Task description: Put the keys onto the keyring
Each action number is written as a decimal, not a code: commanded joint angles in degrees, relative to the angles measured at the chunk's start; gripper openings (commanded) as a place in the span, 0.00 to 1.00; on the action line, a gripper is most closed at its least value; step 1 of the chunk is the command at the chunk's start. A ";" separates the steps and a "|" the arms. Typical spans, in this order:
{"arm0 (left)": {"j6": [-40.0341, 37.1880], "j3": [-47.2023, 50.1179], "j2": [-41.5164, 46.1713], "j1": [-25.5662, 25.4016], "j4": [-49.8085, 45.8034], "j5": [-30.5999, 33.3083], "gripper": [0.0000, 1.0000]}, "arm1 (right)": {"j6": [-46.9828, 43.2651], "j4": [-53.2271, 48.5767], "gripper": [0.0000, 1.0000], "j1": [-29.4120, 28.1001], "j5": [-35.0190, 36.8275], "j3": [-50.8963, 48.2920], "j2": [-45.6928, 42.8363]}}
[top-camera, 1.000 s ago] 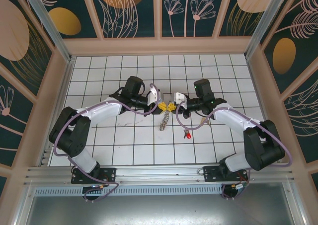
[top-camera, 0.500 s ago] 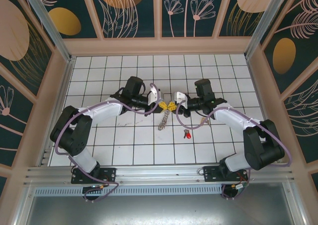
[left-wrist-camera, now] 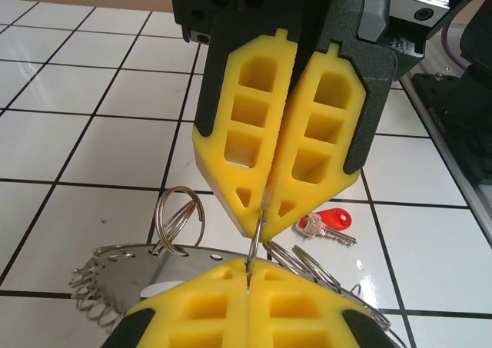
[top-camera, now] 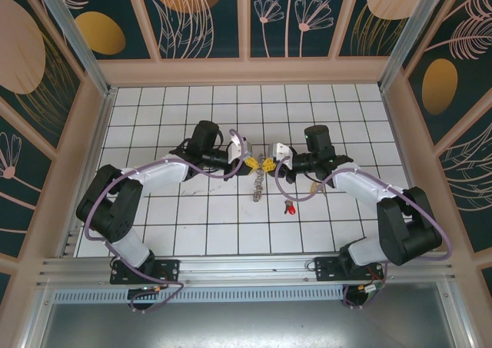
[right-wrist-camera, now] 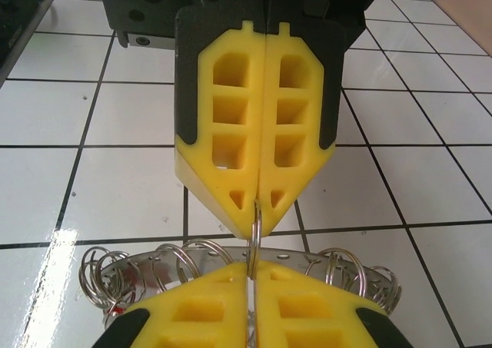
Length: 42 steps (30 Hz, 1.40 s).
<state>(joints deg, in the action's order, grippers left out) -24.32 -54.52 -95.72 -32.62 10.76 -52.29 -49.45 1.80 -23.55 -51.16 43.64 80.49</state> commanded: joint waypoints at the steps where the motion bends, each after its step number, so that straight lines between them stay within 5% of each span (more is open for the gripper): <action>1: 1.02 -0.22 1.51 -0.39 2.77 -2.91 0.00 | 1.33 4.87 0.11 0.26 -3.95 -0.83 -1.82; 11: 1.55 -0.74 1.00 -0.42 2.68 -3.69 0.00 | 3.00 7.81 0.12 0.22 -4.43 -1.27 -1.19; 14: 1.55 -0.85 0.68 -0.38 2.49 -3.87 0.00 | 2.95 7.38 0.01 0.23 -4.66 -0.95 -0.96; 18: 1.45 -0.85 0.62 -0.36 2.33 -3.69 0.00 | 1.97 6.40 0.00 0.26 -3.28 -0.75 -0.85; 25: -1.12 -3.17 0.12 -0.43 -1.09 -4.16 0.16 | 0.15 3.92 0.00 0.31 -4.19 0.91 -0.04; 42: -3.37 -3.75 -1.02 -0.42 -4.05 -1.24 0.24 | -0.56 3.55 0.00 1.05 -6.32 1.58 0.59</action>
<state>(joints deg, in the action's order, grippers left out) -26.59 -57.76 -96.18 -32.64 7.03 -53.54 -48.12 5.23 -23.14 -53.28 43.11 80.79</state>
